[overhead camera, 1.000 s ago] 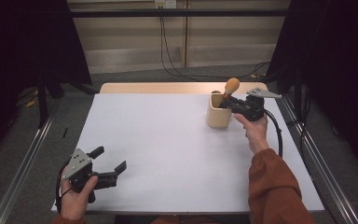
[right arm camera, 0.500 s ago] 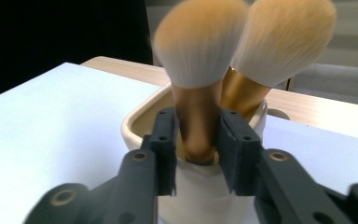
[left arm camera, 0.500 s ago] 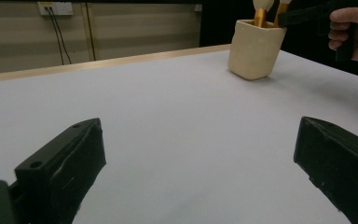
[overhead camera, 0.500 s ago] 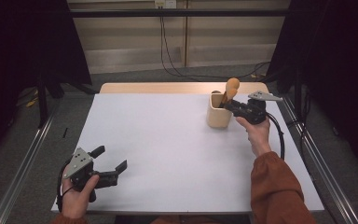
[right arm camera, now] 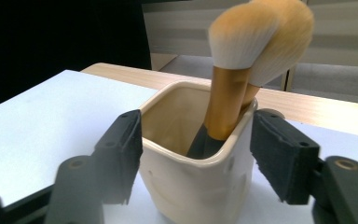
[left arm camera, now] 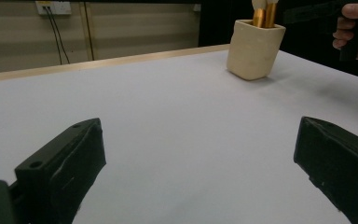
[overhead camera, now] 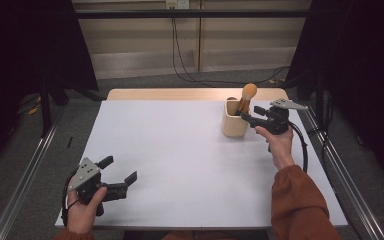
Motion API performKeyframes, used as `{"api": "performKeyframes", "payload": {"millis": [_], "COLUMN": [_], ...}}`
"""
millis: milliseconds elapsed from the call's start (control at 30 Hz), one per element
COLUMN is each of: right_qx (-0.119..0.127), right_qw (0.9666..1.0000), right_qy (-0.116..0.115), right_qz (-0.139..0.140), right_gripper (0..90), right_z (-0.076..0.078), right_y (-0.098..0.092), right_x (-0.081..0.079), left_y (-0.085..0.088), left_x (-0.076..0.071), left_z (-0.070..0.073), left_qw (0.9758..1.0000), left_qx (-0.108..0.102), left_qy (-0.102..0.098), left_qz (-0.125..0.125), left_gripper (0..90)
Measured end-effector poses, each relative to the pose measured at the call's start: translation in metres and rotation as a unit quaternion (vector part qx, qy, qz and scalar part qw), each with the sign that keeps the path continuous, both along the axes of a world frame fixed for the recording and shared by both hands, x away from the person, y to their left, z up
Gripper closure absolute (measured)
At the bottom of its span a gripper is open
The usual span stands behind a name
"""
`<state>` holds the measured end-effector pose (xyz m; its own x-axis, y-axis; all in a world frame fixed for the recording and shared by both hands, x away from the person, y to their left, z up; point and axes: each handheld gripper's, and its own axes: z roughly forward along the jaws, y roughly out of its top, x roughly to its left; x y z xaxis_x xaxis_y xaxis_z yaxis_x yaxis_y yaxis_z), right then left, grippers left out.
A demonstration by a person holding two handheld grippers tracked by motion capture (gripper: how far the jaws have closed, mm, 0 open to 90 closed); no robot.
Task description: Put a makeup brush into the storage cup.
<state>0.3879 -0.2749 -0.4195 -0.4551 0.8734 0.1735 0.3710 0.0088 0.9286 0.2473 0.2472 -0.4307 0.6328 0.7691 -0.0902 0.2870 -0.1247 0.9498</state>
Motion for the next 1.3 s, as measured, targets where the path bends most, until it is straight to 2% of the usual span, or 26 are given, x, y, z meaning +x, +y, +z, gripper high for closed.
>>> {"api": "performKeyframes", "payload": {"millis": [200, 400, 533, 600, 933, 1200, 1300], "right_qx": [-0.004, 0.004, -0.002, 0.003, 0.0, -0.012, -0.008], "right_qw": [1.0, 1.0, 1.0, 0.9999, 1.0, 0.9996, 0.9996], "right_qy": [0.003, 0.002, -0.003, -0.007, -0.005, -0.023, -0.022], "right_qz": [0.007, -0.001, 0.006, 0.011, 0.0, -0.01, -0.013], "right_gripper": [19.7, 9.8, 1.6, 1.3, 1.5, 1.7, 1.9], "right_z": [0.003, 0.003, 0.003, 0.004, 0.002, 0.0, -0.002], "right_y": [0.003, 0.002, 0.003, 0.003, 0.0, -0.001, -0.003], "right_x": [-0.006, -0.009, -0.012, -0.015, -0.025, -0.039, -0.045], "left_y": [0.001, 0.003, 0.002, 0.002, 0.002, 0.003, 0.003], "left_x": [-0.002, -0.004, -0.004, -0.005, -0.005, -0.005, -0.005], "left_z": [0.0, 0.001, 0.001, 0.001, 0.001, 0.001, 0.001], "left_qw": [1.0, 1.0, 1.0, 1.0, 1.0, 1.0, 1.0], "left_qx": [-0.001, -0.003, -0.001, -0.001, -0.004, -0.002, -0.003], "left_qy": [-0.002, -0.003, -0.004, -0.004, -0.004, -0.005, -0.005], "left_qz": [-0.003, 0.001, -0.001, -0.001, 0.0, 0.002, 0.002], "left_gripper": [2.0, 2.0, 2.0, 2.0, 2.0, 2.0, 2.0]}}
